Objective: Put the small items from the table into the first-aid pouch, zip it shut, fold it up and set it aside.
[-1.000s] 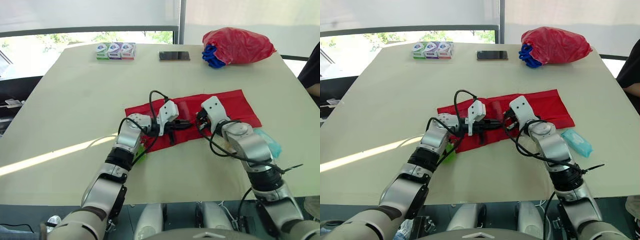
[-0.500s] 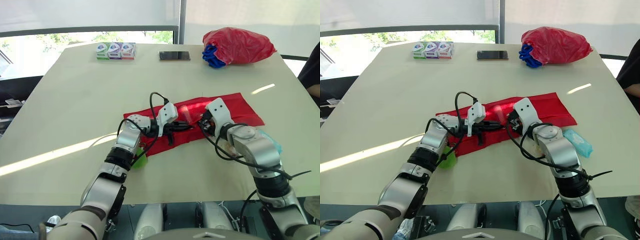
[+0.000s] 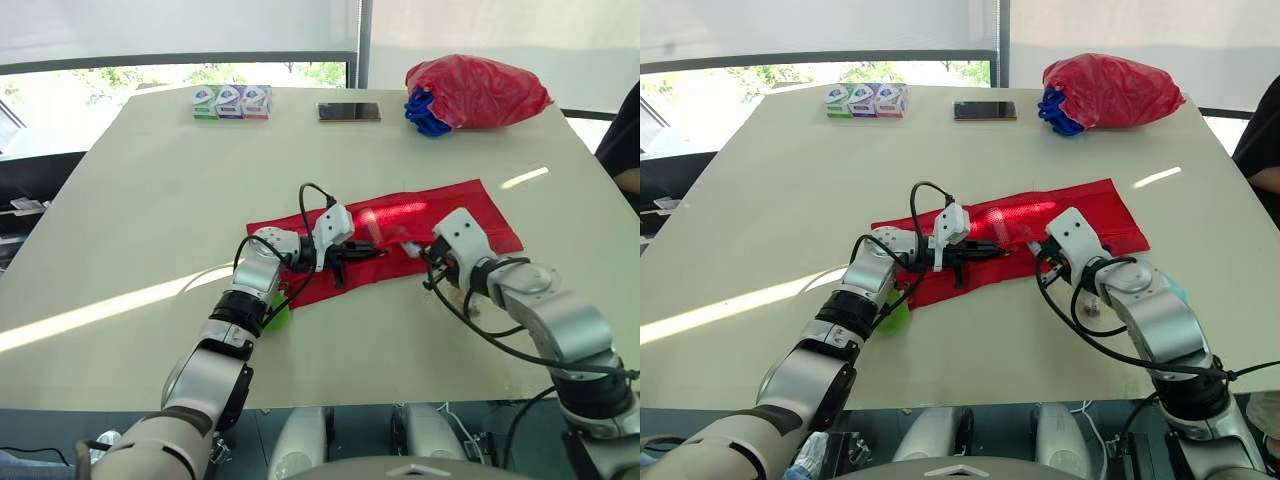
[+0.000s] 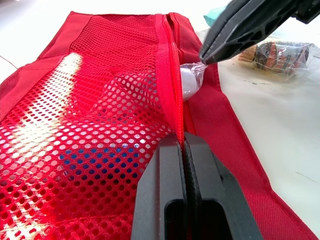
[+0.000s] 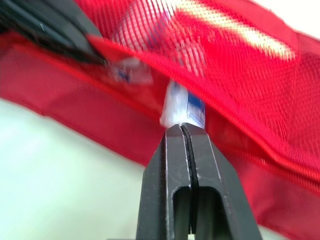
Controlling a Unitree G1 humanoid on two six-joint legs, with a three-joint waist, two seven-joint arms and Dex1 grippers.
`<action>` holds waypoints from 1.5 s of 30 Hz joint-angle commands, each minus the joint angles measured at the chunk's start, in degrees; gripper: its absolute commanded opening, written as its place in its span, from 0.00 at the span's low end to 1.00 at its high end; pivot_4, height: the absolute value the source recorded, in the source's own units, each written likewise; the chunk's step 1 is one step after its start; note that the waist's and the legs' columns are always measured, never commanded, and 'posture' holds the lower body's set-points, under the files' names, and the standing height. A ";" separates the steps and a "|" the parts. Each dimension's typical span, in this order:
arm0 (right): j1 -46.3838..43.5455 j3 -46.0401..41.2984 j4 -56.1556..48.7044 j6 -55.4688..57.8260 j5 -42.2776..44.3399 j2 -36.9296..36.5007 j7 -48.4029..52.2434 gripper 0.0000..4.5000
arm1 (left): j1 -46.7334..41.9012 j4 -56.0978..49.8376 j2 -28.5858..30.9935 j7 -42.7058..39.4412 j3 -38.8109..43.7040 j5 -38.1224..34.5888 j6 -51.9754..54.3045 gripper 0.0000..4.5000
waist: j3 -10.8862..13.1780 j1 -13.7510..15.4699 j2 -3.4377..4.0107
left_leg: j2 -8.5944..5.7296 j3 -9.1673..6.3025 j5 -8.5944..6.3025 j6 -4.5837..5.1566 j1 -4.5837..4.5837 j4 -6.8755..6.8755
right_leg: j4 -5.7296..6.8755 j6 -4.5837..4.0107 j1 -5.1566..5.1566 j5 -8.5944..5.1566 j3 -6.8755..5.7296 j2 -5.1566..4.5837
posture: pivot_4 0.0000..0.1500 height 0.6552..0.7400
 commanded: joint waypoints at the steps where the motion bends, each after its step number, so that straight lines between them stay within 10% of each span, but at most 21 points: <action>1: 0.48 -0.68 -1.01 -1.70 -0.10 -2.01 0.11 0.02 | -1.16 -0.53 0.21 -0.30 0.41 0.01 -1.14 0.00 | 0.00 0.01 0.00 | 0.00 0.00 0.00 0.00 0.00 0.00 | 0.00 0.00 0.00 0.00 0.00 0.00 | 1.00 1.00; 45: -6.59 7.82 17.43 -27.53 -9.49 7.33 -1.73 0.02 | 0.30 -3.79 -0.22 -1.76 -0.74 0.04 -0.33 0.00 | 0.00 0.05 0.00 | 0.00 0.01 0.07 -0.12 -0.01 0.00 | -0.01 0.00 -0.01 0.00 0.00 0.00 | 1.00 1.00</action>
